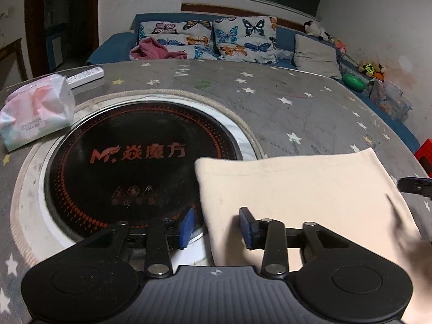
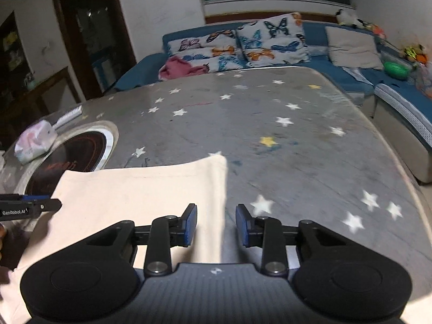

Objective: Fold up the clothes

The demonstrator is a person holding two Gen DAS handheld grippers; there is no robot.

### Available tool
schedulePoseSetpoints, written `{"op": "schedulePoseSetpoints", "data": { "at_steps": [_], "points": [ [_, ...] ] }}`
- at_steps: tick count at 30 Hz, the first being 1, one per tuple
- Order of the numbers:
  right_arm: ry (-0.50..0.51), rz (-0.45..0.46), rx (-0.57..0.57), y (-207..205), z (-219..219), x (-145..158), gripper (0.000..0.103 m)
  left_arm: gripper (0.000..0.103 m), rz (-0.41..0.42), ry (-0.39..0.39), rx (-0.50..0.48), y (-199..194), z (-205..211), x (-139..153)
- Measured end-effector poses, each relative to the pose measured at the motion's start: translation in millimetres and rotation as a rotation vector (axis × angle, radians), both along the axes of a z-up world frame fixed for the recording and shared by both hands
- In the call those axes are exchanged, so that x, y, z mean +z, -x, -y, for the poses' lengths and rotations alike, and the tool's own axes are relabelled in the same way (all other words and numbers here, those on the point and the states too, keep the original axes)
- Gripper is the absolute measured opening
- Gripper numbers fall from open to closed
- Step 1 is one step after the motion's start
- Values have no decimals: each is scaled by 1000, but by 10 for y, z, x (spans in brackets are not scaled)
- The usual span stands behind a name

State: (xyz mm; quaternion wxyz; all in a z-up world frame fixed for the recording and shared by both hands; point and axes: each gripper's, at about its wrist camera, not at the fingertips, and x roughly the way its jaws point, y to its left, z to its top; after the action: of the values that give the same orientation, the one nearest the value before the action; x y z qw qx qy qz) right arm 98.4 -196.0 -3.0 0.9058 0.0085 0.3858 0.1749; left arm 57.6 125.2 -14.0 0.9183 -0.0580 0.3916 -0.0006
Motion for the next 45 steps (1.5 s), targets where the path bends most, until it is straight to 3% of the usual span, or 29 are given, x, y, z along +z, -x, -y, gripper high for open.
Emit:
{"op": "schedulePoseSetpoints", "data": {
  "at_steps": [8,13,27,32,38,45],
  "points": [
    [54,-11,6,-246,-216,-160,20,11,13,-2,-24,-185,-43,-38],
    [56,-6,-8,-332,-255,-155,7,10,27,-42,-34,-252,-4,-46],
    [122,22,-27,-761,-460,-189,6,10,37,-107,-37,-729,-43,-61],
    [116,17,-19,-768,-451,-160,15,14,26,-96,-18,-731,-83,-41],
    [110,30,57,-379,-404,2,20,19,57,-88,-39,-425,-14,124],
    [133,65,183,361,-446,135,40,41,94,-54,-138,177,296,300]
  ]
}}
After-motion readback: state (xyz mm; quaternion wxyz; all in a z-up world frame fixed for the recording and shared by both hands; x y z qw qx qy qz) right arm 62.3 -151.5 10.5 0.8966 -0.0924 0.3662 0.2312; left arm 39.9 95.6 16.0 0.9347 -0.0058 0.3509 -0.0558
